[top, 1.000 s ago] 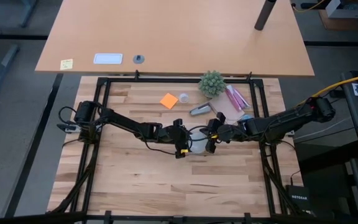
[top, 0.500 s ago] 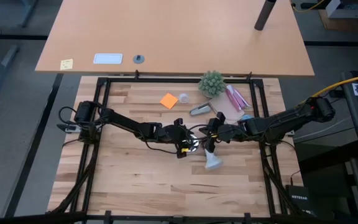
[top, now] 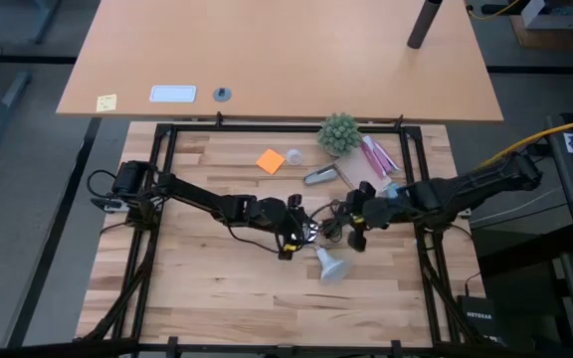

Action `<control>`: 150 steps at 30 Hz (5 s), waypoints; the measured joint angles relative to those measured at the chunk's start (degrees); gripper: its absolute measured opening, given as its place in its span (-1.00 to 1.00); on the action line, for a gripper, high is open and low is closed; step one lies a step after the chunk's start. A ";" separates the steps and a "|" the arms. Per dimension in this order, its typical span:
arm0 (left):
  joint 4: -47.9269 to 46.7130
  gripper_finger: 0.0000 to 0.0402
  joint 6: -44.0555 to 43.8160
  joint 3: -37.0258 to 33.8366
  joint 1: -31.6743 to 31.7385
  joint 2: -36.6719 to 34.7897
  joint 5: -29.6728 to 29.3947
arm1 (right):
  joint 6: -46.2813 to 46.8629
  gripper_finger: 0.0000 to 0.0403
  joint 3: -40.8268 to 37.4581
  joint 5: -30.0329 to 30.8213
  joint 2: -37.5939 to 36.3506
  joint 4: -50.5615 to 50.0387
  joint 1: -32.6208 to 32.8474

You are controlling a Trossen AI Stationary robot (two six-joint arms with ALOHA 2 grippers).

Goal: Screw lightbulb
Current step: Insert the lightbulb in the silver lamp

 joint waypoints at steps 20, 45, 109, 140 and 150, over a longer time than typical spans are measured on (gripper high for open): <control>-17.73 0.19 19.93 0.04 -5.10 0.44 11.61 | 23.71 -0.97 -0.39 3.68 29.57 21.02 15.51; -18.63 0.19 6.91 -0.02 -11.45 0.90 1.50 | 21.75 -0.97 -0.39 11.46 34.51 26.06 12.29; -16.87 -0.32 -20.21 0.04 -4.57 -12.19 -0.04 | 55.89 -0.97 28.19 29.01 32.43 -52.60 39.81; -1.56 -0.29 -19.58 0.00 -1.32 -0.65 -7.04 | 88.01 -0.97 -4.07 69.29 32.74 -25.45 24.77; -0.41 -0.30 -18.99 -0.01 -0.61 0.11 -7.13 | 86.86 -0.97 -4.04 68.52 32.53 -26.49 24.74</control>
